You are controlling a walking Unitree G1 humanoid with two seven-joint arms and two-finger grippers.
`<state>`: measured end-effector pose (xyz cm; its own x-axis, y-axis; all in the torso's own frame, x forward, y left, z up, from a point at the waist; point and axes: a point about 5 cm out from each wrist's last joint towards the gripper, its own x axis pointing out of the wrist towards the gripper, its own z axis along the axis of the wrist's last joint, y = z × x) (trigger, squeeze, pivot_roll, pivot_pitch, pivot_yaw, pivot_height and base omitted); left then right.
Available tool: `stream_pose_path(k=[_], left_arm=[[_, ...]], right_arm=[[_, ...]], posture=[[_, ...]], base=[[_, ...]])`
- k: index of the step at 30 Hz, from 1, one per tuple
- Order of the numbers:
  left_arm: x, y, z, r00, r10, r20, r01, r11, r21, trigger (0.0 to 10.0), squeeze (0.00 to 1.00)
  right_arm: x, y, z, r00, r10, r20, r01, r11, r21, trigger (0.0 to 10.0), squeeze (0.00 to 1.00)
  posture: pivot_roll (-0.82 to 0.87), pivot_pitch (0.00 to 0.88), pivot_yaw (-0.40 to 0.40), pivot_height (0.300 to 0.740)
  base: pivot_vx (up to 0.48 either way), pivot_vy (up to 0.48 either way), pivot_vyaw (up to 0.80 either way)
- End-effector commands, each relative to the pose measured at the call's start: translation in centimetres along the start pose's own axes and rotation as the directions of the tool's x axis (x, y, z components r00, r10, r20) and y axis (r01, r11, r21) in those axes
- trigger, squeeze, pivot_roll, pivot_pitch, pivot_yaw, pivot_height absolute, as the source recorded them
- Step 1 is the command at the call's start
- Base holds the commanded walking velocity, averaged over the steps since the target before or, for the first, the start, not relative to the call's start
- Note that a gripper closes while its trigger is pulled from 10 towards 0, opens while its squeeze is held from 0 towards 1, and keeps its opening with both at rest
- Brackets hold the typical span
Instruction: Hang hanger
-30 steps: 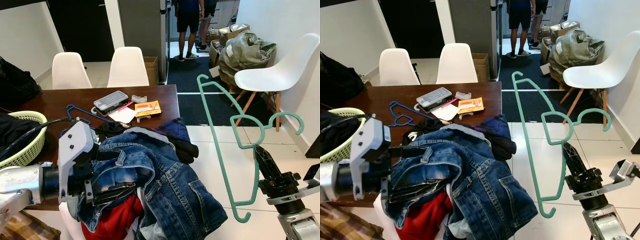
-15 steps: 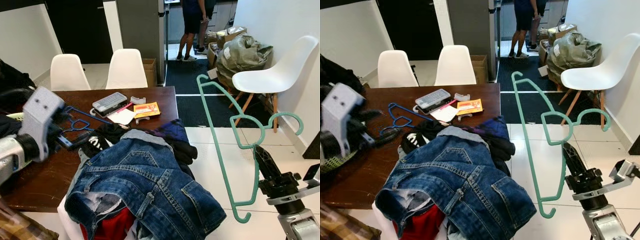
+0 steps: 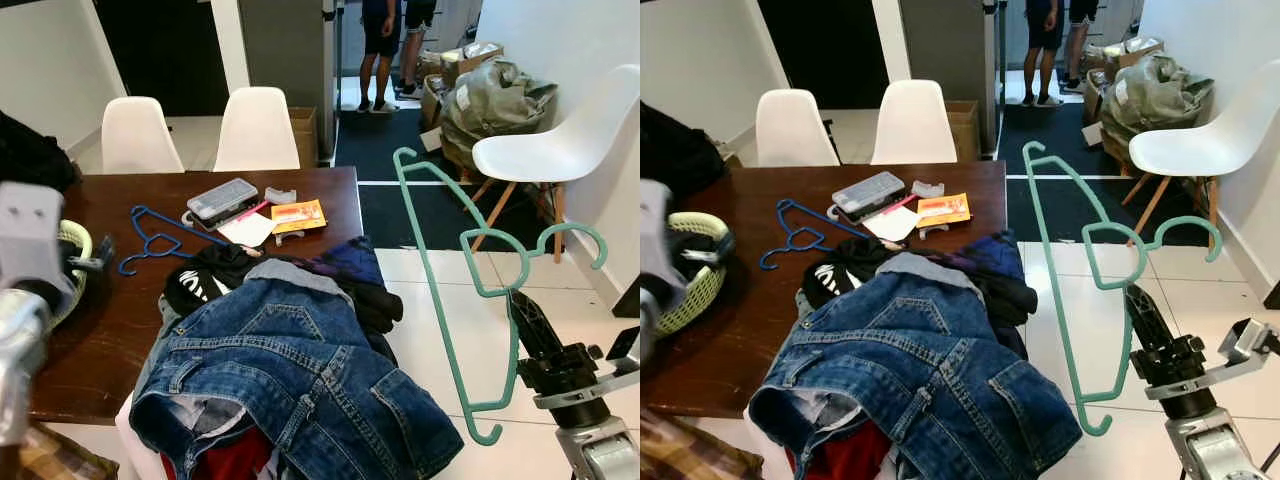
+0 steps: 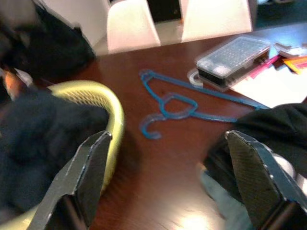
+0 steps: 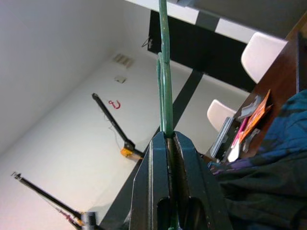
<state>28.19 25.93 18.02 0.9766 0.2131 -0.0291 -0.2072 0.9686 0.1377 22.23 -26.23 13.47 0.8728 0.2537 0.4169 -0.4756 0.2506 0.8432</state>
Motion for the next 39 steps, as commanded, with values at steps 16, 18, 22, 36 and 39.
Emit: stream_pose_path(k=[16, 18, 22, 36, 39], left_arm=[[-0.4, -2.3, -1.1, 0.998, 0.009, 0.058, -0.013, 0.998, 0.062, 10.0, 0.00], [-0.4, -2.4, -1.0, 0.997, 0.010, 0.071, -0.015, 0.997, 0.074, 10.0, 0.00], [-0.2, -2.6, -0.4, 0.995, 0.009, 0.100, -0.017, 0.997, 0.079, 10.0, 0.00], [-3.9, -5.8, -5.0, 0.991, -0.133, 0.001, 0.132, 0.988, 0.085, 10.0, 0.00], [-4.5, -6.1, -5.7, 0.990, -0.137, -0.022, 0.138, 0.988, 0.063, 10.0, 0.00]], right_arm=[[0.1, -0.2, -0.1, 1.000, -0.004, 0.005, 0.004, 1.000, 0.003, 10.0, 0.00], [0.1, -0.3, 0.0, 1.000, -0.004, 0.006, 0.004, 1.000, 0.001, 10.0, 0.00], [0.1, -0.3, 0.0, 1.000, -0.019, 0.007, 0.019, 1.000, -0.022, 10.0, 0.00], [-2.3, -2.5, 1.5, 0.797, -0.546, 0.257, 0.591, 0.616, -0.521, 10.0, 0.00], [-3.1, -2.5, 1.4, 0.752, -0.590, 0.294, 0.635, 0.526, -0.566, 10.0, 0.00]], posture=[[-0.12, 0.000, 0.054, 0.740], [-0.12, 0.000, 0.054, 0.740], [-0.13, 0.000, 0.058, 0.740], [-0.13, 0.000, 0.055, 0.740], [-0.13, 0.000, 0.051, 0.740]], base=[[-0.410, 0.000, 0.00], [-0.341, 0.000, 0.00], [0.000, 0.000, 0.00], [0.000, 0.000, 0.00], [0.000, 0.000, 0.00]])
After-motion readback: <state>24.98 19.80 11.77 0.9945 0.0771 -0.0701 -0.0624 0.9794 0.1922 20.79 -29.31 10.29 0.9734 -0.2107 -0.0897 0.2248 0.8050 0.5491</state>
